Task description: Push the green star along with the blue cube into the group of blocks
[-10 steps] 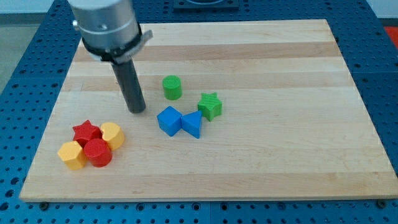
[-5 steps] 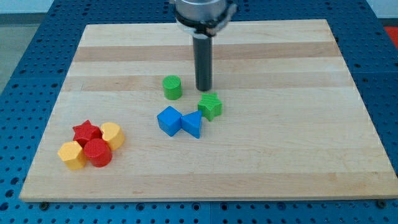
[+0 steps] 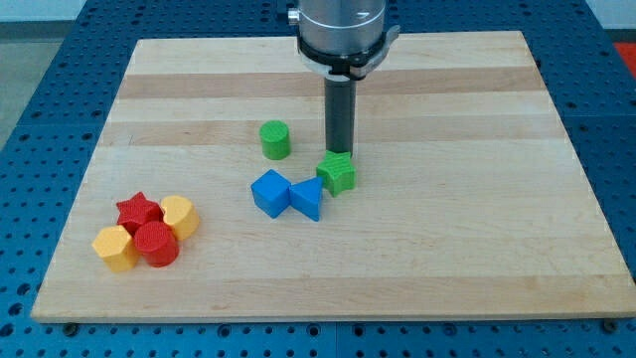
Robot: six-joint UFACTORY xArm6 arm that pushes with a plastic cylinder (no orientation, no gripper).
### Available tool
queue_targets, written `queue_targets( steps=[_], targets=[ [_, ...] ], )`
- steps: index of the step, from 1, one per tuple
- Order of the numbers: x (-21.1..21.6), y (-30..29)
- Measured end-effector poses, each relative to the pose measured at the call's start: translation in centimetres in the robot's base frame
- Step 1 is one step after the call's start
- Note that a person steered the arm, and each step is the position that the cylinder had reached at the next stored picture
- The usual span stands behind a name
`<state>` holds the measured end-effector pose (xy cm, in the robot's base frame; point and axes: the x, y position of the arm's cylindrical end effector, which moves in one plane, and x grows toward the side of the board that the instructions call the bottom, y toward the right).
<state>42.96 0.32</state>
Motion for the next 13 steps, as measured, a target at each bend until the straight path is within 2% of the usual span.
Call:
queue_targets(
  steps=[2, 3, 4, 5, 6, 7, 13],
  targets=[
    [2.7, -5.6],
    [2.7, -5.9],
    [-0.9, -1.6],
    [-2.3, 3.3],
    [1.7, 6.3],
    [4.1, 6.7],
    [4.7, -10.4]
  ],
)
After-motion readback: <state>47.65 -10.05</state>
